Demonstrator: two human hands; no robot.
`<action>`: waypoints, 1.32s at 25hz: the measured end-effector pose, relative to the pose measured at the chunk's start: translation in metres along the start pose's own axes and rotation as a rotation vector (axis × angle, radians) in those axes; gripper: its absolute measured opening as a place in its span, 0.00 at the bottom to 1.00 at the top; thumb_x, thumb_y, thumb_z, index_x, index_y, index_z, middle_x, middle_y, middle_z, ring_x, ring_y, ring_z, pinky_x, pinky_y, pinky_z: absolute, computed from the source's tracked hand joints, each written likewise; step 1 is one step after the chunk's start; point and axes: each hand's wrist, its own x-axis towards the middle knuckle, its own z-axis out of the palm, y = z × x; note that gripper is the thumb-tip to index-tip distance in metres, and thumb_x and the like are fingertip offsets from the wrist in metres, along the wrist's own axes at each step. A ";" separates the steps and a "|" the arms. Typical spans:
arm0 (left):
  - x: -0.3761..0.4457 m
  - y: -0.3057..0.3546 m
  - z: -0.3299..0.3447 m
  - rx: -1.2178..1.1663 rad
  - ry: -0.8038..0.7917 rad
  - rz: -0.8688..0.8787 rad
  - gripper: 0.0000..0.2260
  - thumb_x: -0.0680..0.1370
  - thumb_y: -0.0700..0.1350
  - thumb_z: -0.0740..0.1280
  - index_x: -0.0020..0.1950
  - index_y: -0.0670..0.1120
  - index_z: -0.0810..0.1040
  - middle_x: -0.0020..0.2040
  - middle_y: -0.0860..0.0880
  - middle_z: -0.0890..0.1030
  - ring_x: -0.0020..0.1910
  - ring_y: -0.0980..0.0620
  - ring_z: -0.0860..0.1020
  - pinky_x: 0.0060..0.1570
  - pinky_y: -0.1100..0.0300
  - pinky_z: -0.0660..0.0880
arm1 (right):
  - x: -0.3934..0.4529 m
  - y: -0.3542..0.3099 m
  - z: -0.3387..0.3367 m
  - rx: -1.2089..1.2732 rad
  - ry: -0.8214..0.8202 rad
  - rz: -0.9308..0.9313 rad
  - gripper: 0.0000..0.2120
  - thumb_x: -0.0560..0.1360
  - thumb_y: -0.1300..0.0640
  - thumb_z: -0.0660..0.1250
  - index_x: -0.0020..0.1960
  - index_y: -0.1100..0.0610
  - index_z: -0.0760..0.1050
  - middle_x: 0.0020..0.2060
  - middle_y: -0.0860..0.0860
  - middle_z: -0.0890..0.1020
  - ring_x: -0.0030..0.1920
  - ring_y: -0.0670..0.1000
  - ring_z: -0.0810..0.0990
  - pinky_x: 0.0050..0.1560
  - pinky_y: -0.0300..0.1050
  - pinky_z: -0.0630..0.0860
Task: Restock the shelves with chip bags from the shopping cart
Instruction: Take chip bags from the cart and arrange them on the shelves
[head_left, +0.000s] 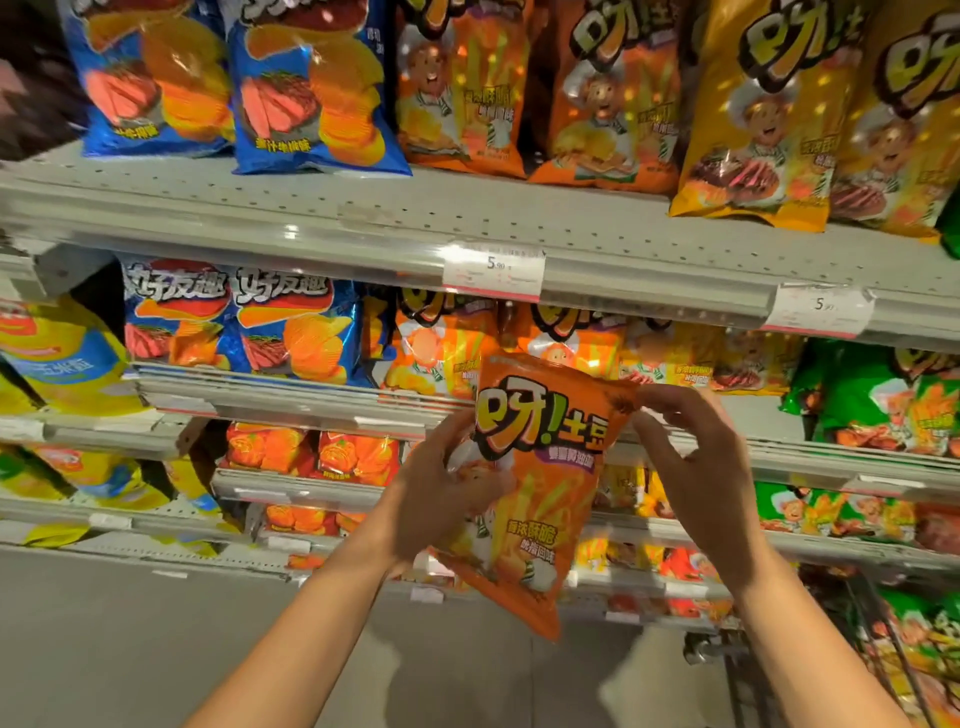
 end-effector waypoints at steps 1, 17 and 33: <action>-0.003 0.009 -0.006 0.035 -0.037 0.035 0.22 0.74 0.44 0.77 0.65 0.61 0.78 0.52 0.58 0.85 0.47 0.60 0.84 0.41 0.68 0.78 | 0.006 -0.009 -0.005 0.000 0.025 -0.075 0.09 0.78 0.61 0.70 0.58 0.55 0.80 0.51 0.48 0.81 0.53 0.48 0.79 0.53 0.40 0.76; 0.031 0.234 -0.106 0.097 -0.121 0.302 0.12 0.71 0.53 0.77 0.52 0.52 0.86 0.51 0.49 0.88 0.47 0.52 0.87 0.41 0.59 0.82 | 0.147 -0.146 -0.014 0.208 0.176 -0.231 0.13 0.81 0.47 0.63 0.64 0.48 0.72 0.50 0.55 0.82 0.50 0.54 0.82 0.52 0.56 0.79; 0.148 0.222 -0.086 0.034 0.326 0.422 0.26 0.75 0.47 0.77 0.70 0.46 0.74 0.56 0.53 0.83 0.50 0.61 0.84 0.47 0.64 0.81 | 0.178 -0.122 0.019 0.069 -0.320 0.048 0.29 0.78 0.37 0.65 0.77 0.43 0.64 0.58 0.48 0.82 0.58 0.46 0.81 0.60 0.47 0.75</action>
